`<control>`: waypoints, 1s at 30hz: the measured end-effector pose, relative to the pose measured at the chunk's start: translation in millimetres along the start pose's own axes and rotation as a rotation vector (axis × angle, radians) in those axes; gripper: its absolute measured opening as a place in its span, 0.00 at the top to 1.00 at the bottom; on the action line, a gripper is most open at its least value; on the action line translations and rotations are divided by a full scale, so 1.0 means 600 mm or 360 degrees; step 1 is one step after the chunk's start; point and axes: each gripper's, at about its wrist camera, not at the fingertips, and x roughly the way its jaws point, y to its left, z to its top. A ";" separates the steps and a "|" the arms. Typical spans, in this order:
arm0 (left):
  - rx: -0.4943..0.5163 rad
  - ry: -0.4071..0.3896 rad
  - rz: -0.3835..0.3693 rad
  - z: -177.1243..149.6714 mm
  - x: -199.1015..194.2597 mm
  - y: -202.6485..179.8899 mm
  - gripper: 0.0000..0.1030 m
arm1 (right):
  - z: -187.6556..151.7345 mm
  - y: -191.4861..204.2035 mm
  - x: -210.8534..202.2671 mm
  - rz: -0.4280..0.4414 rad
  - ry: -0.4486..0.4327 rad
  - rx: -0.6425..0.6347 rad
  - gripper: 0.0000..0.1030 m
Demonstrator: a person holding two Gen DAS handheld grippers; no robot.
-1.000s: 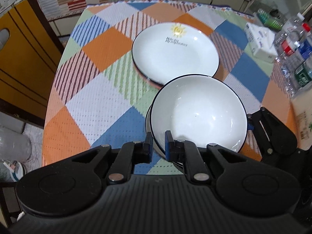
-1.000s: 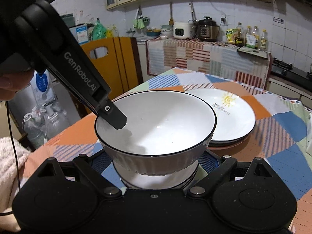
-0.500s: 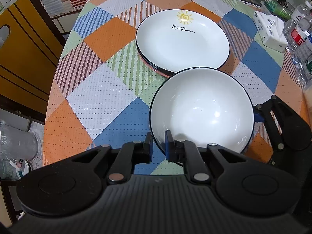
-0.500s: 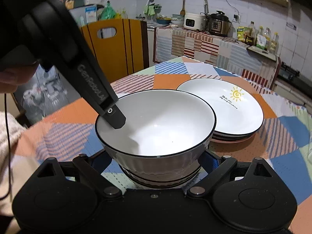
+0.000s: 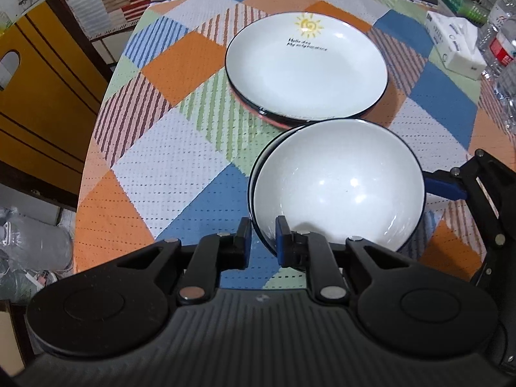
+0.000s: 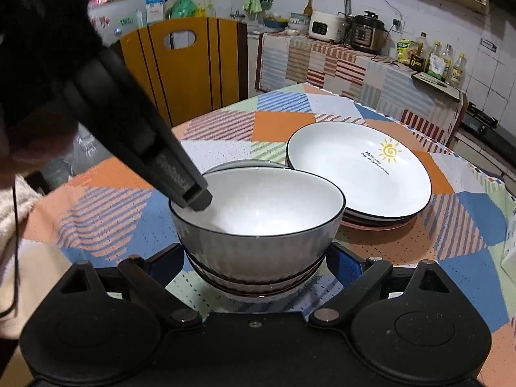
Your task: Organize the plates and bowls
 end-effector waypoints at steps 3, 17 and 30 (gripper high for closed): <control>-0.0002 -0.0076 -0.0011 0.000 -0.016 0.002 0.85 | -0.003 -0.006 -0.011 -0.0007 -0.0014 0.0003 0.06; -0.0325 -0.0201 -0.0315 -0.028 -0.010 0.087 0.42 | -0.042 -0.052 -0.020 0.0125 0.0022 0.0141 0.06; -0.0584 -0.0029 -0.0549 -0.062 0.088 0.084 0.39 | -0.079 -0.035 0.081 0.0134 0.0007 0.0154 0.06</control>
